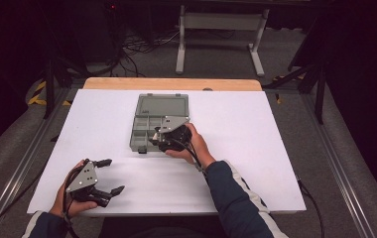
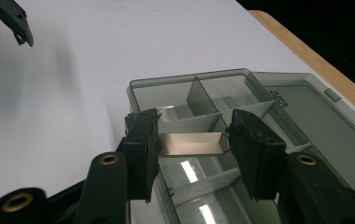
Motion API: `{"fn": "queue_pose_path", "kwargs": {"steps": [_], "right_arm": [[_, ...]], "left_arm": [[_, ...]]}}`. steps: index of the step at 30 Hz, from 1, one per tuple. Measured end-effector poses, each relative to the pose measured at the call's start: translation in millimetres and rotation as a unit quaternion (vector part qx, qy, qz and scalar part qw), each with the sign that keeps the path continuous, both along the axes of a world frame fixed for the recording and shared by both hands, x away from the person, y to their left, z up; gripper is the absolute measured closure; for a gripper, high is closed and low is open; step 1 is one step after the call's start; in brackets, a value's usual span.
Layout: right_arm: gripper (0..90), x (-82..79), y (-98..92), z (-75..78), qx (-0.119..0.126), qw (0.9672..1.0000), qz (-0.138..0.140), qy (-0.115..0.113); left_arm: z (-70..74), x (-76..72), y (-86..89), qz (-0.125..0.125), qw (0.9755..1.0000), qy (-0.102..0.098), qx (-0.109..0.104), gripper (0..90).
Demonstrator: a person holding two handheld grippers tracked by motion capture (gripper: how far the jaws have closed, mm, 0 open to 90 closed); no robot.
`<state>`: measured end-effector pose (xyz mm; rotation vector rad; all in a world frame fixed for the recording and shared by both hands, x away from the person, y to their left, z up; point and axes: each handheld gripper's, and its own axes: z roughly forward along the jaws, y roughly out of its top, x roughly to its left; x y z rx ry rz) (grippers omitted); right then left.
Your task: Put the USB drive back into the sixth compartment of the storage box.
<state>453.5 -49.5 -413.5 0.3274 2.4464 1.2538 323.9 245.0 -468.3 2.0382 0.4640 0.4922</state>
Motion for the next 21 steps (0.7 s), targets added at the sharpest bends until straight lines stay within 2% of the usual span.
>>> {"fn": "queue_pose_path", "kwargs": {"steps": [21], "right_arm": [[53.4, 3.3, 5.3, -5.4, -0.007, 0.9999, -0.008, 0.004]], "left_arm": [[-0.4, -0.1, -0.2, 0.0, 1.0, 0.002, 0.0, 6.3]]}}
